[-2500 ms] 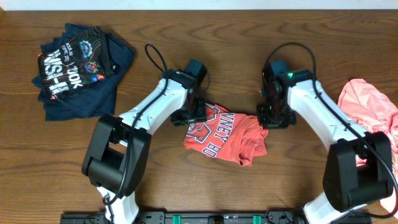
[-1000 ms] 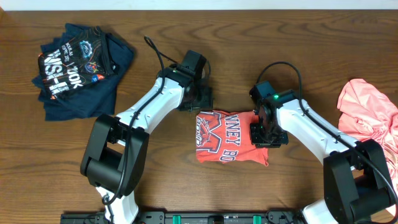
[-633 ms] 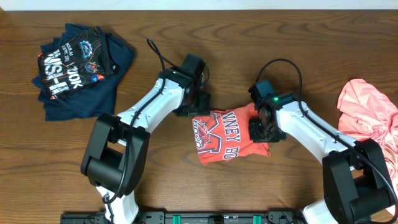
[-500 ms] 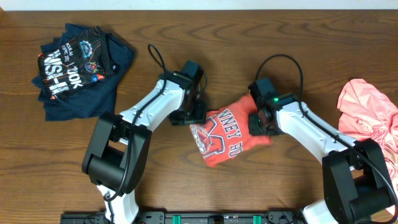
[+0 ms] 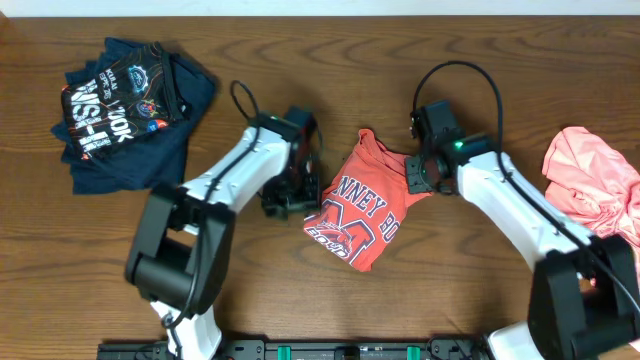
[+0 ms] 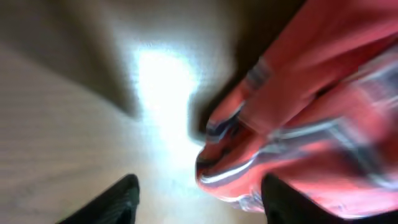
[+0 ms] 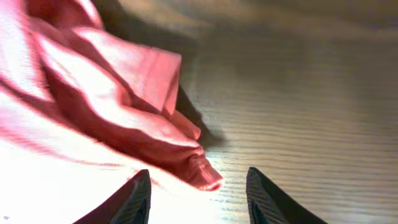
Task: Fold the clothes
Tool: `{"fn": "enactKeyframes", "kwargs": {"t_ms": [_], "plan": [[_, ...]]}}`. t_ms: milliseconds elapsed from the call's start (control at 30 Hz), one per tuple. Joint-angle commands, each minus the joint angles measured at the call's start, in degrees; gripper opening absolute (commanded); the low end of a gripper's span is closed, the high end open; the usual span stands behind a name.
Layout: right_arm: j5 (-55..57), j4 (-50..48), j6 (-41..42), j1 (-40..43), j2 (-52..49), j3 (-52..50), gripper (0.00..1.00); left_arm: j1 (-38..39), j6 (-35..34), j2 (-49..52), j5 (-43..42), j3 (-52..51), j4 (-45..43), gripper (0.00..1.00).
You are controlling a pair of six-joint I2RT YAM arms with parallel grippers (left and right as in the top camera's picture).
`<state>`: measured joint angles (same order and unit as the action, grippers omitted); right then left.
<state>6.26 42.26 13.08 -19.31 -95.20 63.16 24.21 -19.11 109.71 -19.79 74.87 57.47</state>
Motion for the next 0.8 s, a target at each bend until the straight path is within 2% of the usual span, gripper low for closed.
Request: {"fn": "enactKeyframes", "kwargs": {"t_ms": [0, 67, 133, 267, 467, 767], "plan": [[0.5, 5.2, -0.9, 0.3, 5.2, 4.7, 0.54, -3.1, 3.0, -6.3, -1.9, 3.7, -7.8, 0.94], [-0.5, 7.7, -1.0, 0.3, 7.2, 5.4, 0.65, -3.8, 8.1, -6.8, -7.2, 3.7, -13.3, 0.97], [-1.3, 9.9, -1.0, 0.3, 9.3, 5.5, 0.70, -4.3, 10.9, -6.2, -12.9, 3.6, -17.0, 1.00], [-4.0, 14.2, -1.0, 0.3, 11.9, 5.5, 0.71, -4.3, 14.0, -3.0, -17.9, 3.6, -21.8, 0.98], [-5.0, 20.1, -0.9, 0.3, 12.6, 5.5, 0.71, -4.3, 14.2, 3.7, -21.7, 3.6, -25.5, 0.98], [-5.0, 21.2, -0.9, 0.3, 12.6, 5.5, 0.70, -2.2, 14.1, 12.8, -29.9, 3.4, -26.5, 0.98]]}}
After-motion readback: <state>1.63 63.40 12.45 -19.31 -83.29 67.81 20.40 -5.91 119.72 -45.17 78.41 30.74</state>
